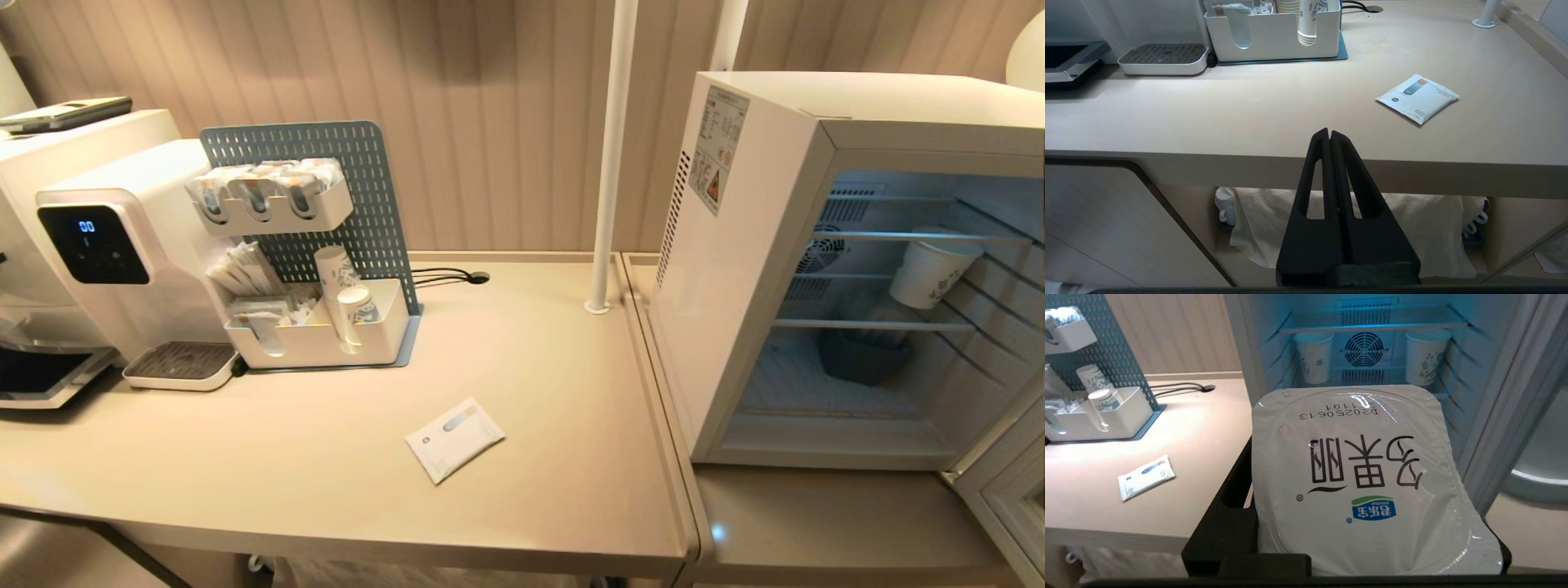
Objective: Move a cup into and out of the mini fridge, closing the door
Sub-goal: Put the yoghurt in the freezer
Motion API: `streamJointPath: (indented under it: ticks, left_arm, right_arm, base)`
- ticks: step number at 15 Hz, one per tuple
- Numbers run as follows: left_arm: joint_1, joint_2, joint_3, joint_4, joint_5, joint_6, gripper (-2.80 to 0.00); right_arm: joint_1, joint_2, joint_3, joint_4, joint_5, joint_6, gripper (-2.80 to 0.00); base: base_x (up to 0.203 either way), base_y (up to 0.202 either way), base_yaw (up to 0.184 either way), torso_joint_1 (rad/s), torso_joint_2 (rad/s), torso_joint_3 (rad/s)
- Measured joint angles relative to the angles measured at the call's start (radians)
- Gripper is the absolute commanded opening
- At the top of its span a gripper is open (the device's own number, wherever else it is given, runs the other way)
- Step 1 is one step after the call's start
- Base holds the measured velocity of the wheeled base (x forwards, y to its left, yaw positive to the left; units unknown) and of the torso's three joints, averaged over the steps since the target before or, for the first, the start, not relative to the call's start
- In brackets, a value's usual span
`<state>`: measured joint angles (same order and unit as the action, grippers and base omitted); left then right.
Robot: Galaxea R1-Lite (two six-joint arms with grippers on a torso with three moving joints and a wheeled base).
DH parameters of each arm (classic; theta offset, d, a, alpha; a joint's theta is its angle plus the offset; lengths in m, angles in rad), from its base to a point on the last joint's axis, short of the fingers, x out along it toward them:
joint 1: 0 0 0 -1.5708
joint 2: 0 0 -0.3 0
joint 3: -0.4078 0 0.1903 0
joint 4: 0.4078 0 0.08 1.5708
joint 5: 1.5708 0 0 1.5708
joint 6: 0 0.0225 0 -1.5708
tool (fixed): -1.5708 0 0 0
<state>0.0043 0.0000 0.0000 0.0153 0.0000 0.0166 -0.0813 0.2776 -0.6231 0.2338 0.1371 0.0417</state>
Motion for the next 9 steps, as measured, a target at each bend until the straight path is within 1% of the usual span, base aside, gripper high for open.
streamJointPath:
  ticks: [2, 5, 7, 9]
  left_arm:
    - [0.000, 0.000, 0.000, 0.000, 0.000, 0.001, -2.80]
    - [0.000, 0.000, 0.000, 0.000, 0.000, 0.000, -2.80]
    - [0.000, 0.000, 0.000, 0.000, 0.000, 0.000, -2.80]
    - [0.000, 0.000, 0.000, 0.000, 0.000, 0.000, -2.80]
  right_arm:
    - [0.008, -0.002, 0.007, 0.001, 0.025, -0.001, -2.80]
    - [0.038, -0.030, 0.049, 0.000, 0.030, -0.009, -2.80]
    - [0.054, -0.083, 0.116, -0.008, 0.028, -0.013, -2.80]
    - [0.064, -0.157, 0.210, -0.031, 0.027, -0.035, -2.80]
  base:
    - [0.000, 0.000, 0.000, 0.000, 0.00, 0.000]
    - [0.000, 0.000, 0.000, 0.000, 0.00, 0.000]
    - [0.000, 0.000, 0.000, 0.000, 0.00, 0.000]
    - [0.000, 0.000, 0.000, 0.000, 0.00, 0.000]
